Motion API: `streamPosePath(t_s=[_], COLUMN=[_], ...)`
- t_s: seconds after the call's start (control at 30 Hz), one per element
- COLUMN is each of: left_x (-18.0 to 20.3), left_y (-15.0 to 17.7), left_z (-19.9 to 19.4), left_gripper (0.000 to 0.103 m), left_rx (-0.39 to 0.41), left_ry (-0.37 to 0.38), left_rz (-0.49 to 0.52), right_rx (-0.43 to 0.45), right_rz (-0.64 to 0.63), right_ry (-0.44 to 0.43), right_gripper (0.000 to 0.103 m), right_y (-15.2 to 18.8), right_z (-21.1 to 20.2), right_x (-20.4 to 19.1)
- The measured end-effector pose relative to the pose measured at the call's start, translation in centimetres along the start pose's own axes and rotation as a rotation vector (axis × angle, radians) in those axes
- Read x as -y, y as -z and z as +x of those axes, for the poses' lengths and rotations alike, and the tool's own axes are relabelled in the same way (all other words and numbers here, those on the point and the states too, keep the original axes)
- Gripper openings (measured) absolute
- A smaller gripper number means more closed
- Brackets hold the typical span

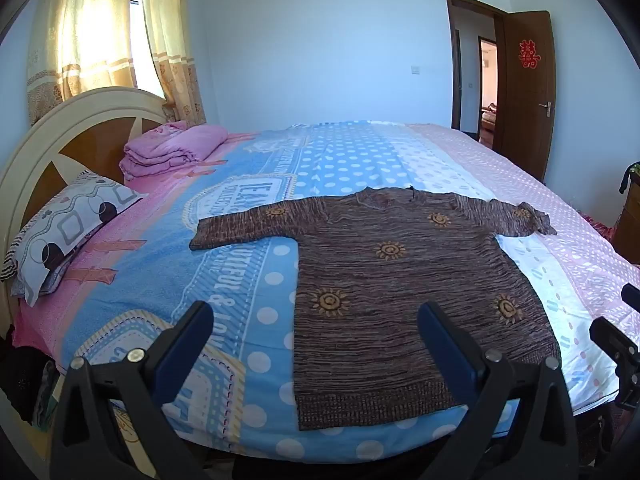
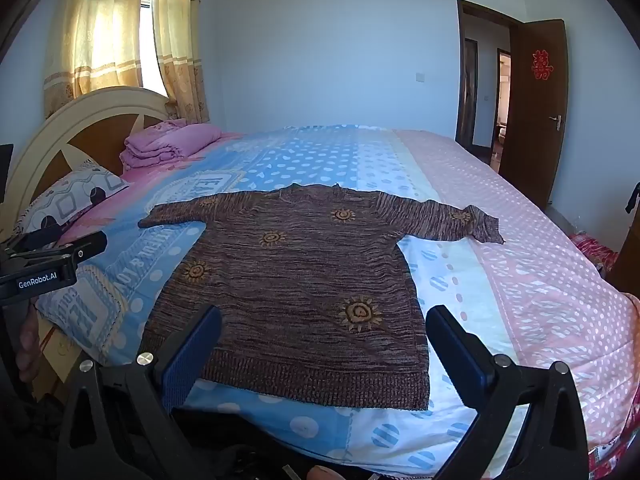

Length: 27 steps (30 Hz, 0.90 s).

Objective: Fold small clothes

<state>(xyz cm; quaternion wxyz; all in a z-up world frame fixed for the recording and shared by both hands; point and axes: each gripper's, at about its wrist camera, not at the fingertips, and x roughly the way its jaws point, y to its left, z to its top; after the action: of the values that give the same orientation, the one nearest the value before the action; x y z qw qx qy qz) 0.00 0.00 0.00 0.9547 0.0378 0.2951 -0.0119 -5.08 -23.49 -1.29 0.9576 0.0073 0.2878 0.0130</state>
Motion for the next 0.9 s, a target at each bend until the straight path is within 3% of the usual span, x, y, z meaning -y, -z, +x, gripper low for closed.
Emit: streamPosePath(t_s=[0.9], left_x=[-0.76], left_y=[-0.39], left_z=[0.66], left_gripper=[0.103], left_rx=[0.007], left_ry=[-0.003], left_rz=[0.0], right_rx=[-0.002], right_rz=[0.001], right_ry=[-0.009], right_gripper=[0.102], right_y=[0.12], right_z=[0.17], right_x=[-0.12])
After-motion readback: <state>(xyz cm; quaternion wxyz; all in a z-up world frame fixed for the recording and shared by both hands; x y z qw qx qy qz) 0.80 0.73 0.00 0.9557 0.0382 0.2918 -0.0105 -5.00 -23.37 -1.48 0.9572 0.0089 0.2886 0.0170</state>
